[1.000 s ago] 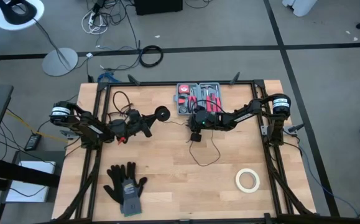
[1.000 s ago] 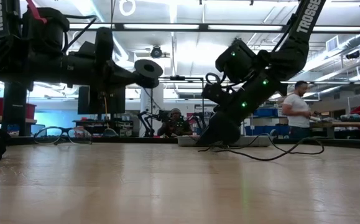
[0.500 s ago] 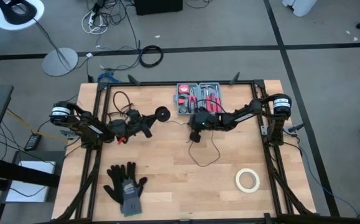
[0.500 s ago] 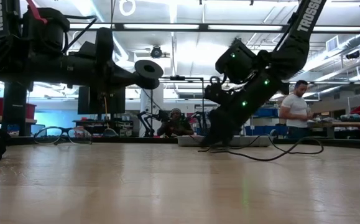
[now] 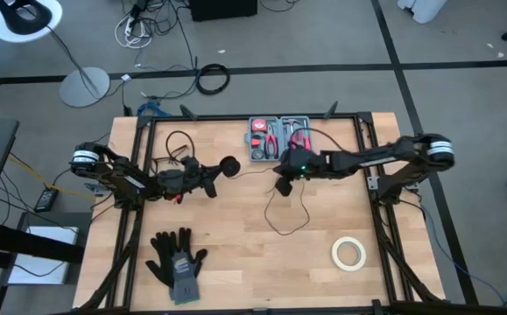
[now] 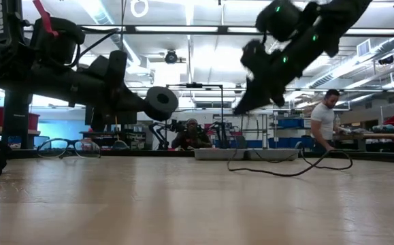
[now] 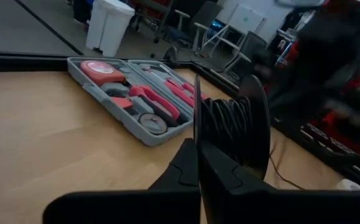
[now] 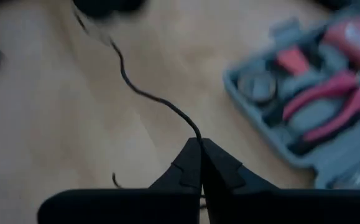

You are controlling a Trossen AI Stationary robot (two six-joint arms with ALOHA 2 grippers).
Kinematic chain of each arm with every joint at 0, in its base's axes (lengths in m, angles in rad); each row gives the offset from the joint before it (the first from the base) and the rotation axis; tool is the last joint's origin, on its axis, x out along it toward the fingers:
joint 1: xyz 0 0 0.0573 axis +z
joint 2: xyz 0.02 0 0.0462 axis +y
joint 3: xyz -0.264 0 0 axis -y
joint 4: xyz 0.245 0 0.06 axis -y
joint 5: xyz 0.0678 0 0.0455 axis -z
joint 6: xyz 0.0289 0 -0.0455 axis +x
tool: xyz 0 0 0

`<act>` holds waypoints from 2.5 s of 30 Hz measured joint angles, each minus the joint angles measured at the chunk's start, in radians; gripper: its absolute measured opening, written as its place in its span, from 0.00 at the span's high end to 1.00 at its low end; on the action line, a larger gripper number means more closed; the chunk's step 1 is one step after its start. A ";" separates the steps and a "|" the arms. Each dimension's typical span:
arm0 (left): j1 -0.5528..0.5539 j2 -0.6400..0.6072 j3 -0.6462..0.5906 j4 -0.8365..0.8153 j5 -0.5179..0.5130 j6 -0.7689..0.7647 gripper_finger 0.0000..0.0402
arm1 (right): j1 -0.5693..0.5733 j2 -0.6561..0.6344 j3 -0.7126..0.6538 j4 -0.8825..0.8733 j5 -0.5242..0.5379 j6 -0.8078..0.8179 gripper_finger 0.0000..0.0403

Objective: Coil cords
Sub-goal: Coil the black wire onto the black spool

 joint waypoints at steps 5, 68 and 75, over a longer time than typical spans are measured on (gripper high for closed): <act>0.000 0.000 0.020 -0.032 0.019 0.001 1.00 | -0.021 -0.072 0.018 0.031 0.022 0.000 1.00; 0.000 -0.001 0.204 -0.306 0.036 0.049 1.00 | 0.010 0.246 0.318 0.204 -0.139 -0.023 1.00; 0.001 0.000 0.210 -0.299 0.014 0.048 1.00 | 0.023 0.374 0.410 0.171 -0.172 -0.027 1.00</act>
